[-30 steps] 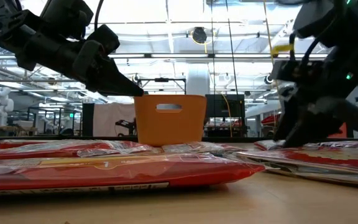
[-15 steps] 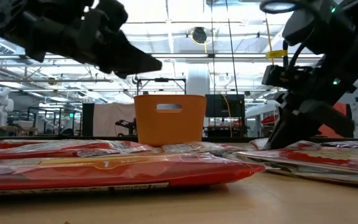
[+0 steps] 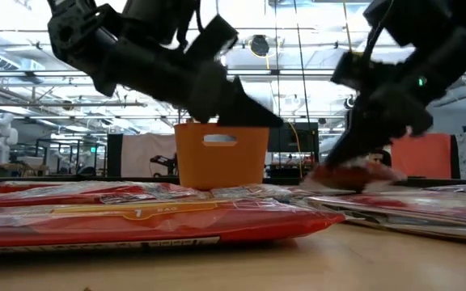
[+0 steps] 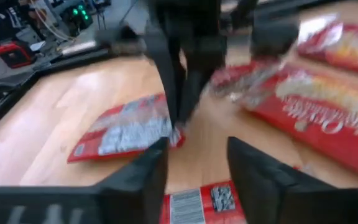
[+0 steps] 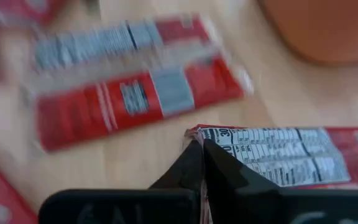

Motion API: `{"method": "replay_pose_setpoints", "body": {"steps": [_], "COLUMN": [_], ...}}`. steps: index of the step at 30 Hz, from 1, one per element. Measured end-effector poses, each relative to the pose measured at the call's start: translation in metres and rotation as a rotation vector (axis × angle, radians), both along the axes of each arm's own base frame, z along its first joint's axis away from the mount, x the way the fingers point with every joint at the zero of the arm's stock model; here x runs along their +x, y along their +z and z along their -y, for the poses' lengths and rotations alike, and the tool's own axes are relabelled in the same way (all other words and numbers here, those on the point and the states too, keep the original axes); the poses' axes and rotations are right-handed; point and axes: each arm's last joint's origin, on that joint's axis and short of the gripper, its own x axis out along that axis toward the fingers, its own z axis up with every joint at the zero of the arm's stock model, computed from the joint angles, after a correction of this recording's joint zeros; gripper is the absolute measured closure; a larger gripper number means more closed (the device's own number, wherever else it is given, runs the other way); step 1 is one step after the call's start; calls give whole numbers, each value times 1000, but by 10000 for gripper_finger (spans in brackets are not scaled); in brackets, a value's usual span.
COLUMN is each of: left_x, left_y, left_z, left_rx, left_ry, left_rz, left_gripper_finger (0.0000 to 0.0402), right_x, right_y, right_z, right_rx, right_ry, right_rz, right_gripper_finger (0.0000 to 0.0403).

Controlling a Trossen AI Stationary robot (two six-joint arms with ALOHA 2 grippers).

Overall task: Sort popcorn bags into baskets
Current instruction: Put the red popcorn bag into the orange bin

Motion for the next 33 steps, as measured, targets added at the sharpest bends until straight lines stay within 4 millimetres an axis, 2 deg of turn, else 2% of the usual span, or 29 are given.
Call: {"method": "replay_pose_setpoints", "body": {"steps": [4,8,14,18,21,24,30,33], "left_x": [9,23,46,53,53,52,53,53], "left_y": [-6,-11,-12,-7,-10,-15,-15,-14], "left_z": [2,3,-1,-5,-10,-16,-20,-24], "left_rx": [73,175,288,297,267,251,226,169], "left_ry": [-24,-51,-10,-7,-65,-68,-50,-21], "left_rz": [-4,-12,9,32,0,-55,-56,-42], "left_gripper_finger": [166,140,149,166,184,219,331,382], "right_x": [-3,-5,-6,-7,-8,-10,-10,-10], "right_y": [19,33,44,49,54,59,63,65], "right_z": [1,4,9,12,15,18,24,27], "right_rx": [48,121,238,271,273,298,304,247], "right_ry": [30,68,157,181,176,190,205,140], "right_rz": [77,128,160,172,196,215,233,263], "right_gripper_finger": [402,402,403,403,403,403,403,399]}}
